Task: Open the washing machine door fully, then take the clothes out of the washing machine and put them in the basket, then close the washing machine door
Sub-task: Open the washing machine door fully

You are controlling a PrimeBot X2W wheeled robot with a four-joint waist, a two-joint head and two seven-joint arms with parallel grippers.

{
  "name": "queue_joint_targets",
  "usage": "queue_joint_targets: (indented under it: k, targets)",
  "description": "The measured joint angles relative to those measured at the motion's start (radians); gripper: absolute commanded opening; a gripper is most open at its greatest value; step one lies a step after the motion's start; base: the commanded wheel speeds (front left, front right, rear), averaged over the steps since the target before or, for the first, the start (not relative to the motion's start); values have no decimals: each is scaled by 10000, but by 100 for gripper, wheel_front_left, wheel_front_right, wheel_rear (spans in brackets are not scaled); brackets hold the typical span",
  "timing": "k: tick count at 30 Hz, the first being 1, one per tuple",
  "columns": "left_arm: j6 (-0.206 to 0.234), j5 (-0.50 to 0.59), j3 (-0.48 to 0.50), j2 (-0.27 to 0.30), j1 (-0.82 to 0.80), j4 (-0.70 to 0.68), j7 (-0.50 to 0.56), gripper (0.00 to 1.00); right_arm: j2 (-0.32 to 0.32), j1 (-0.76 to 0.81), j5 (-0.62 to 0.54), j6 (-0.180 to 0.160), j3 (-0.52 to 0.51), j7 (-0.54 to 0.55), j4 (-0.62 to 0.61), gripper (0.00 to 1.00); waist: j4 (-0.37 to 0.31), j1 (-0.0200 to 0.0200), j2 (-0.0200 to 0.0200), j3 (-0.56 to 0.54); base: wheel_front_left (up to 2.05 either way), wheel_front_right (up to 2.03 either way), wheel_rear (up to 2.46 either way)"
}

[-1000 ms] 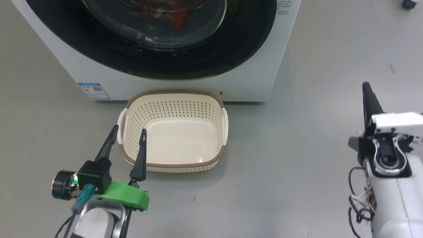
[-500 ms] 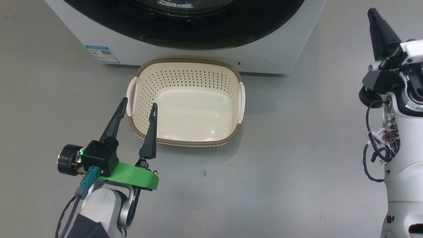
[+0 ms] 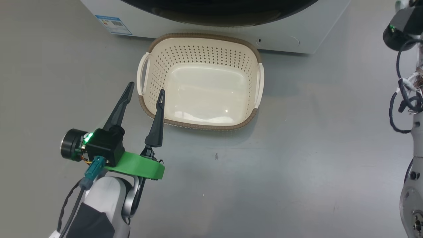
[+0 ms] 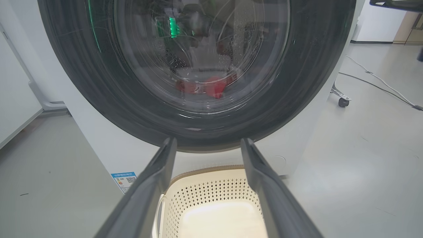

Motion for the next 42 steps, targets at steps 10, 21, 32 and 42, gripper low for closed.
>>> queue_joint_targets:
  k: [10, 21, 32, 42]
  targets:
    - [-6, 56, -184, -42, -297, -58, -2, 100, -696, -1152, -184, -257, 543, 876, 384, 0, 322, 0, 0, 502, 0, 0, 0]
    - [-6, 56, -364, -94, -411, -23, -2, 100, -1012, -2049, -374, -412, 936, 1450, 907, 0, 555, 0, 0, 760, 0, 0, 0]
    - [-4, 56, -372, -115, -529, 65, -2, 100, -1045, -2572, -370, -414, 1072, 1912, 1465, 0, 643, -1, 0, 902, 0, 0, 0]
    - [8, 4, -384, -121, -631, 65, -2, 100, -1170, -2714, 15, -339, 1080, 2727, 1728, 0, 588, -1, 0, 928, 0, 0, 0]
